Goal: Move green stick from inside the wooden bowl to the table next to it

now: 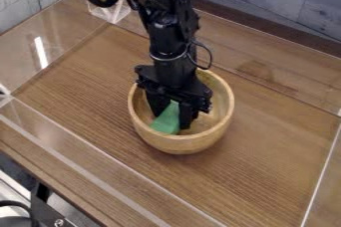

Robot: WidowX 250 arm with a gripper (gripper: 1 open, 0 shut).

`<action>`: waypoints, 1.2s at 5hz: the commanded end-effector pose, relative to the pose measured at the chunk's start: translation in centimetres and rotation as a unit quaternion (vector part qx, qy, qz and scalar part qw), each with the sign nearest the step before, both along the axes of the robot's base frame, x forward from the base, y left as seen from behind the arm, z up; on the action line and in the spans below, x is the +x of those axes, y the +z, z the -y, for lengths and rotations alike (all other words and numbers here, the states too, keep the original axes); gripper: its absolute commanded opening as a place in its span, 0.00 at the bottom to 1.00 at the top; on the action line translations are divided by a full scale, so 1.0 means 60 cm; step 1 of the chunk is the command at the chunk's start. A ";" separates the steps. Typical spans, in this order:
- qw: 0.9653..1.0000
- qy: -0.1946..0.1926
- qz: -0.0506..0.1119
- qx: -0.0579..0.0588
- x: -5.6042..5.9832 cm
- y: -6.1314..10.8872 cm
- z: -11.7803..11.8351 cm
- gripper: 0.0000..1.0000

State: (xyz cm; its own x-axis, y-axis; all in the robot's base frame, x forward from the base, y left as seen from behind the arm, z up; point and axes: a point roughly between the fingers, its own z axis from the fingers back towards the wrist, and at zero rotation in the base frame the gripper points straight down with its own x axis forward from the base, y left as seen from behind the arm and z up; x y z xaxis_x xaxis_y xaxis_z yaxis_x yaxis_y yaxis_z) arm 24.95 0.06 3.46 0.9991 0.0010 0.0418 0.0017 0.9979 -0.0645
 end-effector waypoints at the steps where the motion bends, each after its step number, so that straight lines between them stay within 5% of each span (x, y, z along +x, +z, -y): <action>1: 0.999 0.006 0.033 0.001 0.019 0.027 -0.010 0.00; 6: 0.999 0.020 0.029 -0.008 0.020 0.028 -0.016 0.00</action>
State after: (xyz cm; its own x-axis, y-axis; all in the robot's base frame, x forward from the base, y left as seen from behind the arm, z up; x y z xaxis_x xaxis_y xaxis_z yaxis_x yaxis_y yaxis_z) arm 24.91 0.59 3.62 0.9988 0.0364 0.0315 -0.0337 0.9959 -0.0842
